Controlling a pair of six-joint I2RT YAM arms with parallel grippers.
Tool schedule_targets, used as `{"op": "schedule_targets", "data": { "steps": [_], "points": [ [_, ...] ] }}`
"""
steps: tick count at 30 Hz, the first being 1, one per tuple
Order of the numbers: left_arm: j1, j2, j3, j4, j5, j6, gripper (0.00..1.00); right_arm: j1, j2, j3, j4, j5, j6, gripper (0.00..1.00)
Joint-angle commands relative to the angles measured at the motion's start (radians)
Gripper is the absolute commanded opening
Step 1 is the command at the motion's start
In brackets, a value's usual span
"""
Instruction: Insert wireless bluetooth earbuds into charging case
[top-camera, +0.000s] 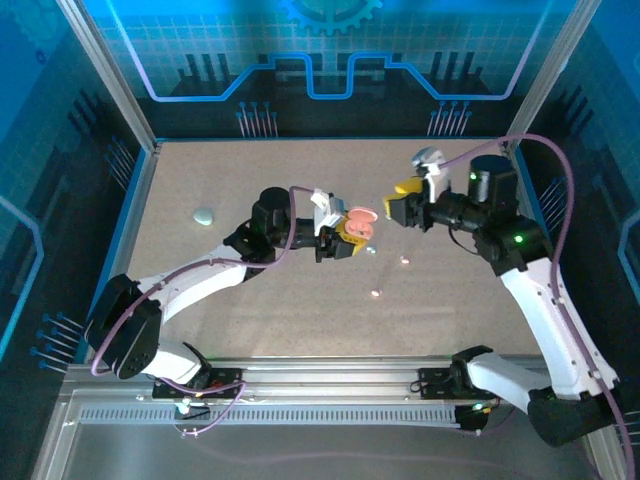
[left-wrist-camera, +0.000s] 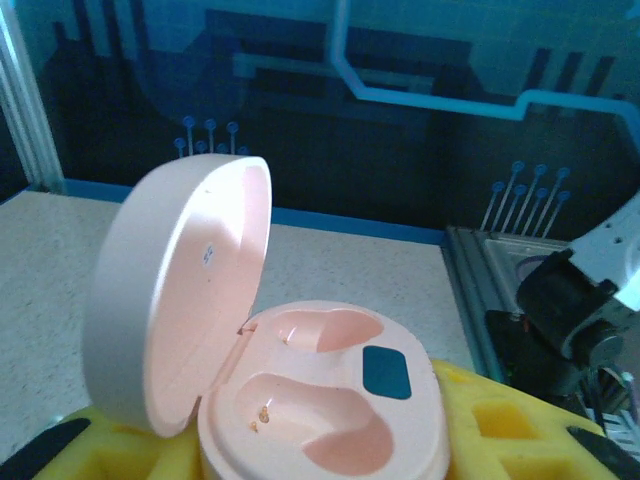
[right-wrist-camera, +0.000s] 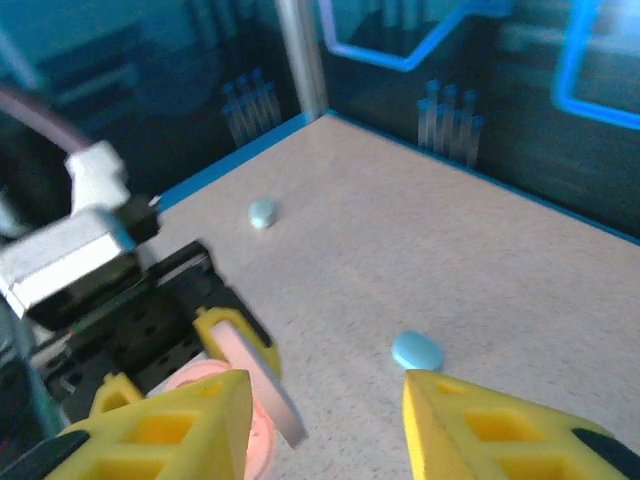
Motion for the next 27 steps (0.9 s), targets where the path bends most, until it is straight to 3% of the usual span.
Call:
{"op": "schedule_targets", "data": {
  "steps": [1,4,6,8,11,21,27],
  "points": [
    [-0.007,-0.044,-0.028,0.075,-0.091,0.022,0.32,-0.078,-0.02,-0.007,-0.035,0.115,0.222,0.44],
    [-0.008,-0.058,-0.048,0.108,-0.134,0.021,0.32,-0.171,0.026,-0.053,-0.152,0.17,0.325,0.41],
    [-0.006,-0.066,-0.061,0.128,-0.149,0.018,0.32,-0.22,0.079,-0.107,-0.197,0.124,0.366,0.4],
    [-0.006,-0.069,-0.069,0.144,-0.149,0.011,0.32,-0.234,0.147,-0.157,-0.223,0.06,0.383,0.38],
    [-0.006,-0.074,-0.072,0.153,-0.147,0.003,0.32,-0.222,0.253,-0.207,-0.248,0.077,0.4,0.36],
    [-0.006,-0.111,-0.087,0.136,-0.176,0.022,0.32,-0.031,0.431,-0.331,-0.159,0.1,0.466,0.38],
    [-0.006,-0.123,-0.09,0.128,-0.18,0.035,0.32,0.056,0.516,-0.299,-0.15,0.128,0.374,0.38]
  ]
}}
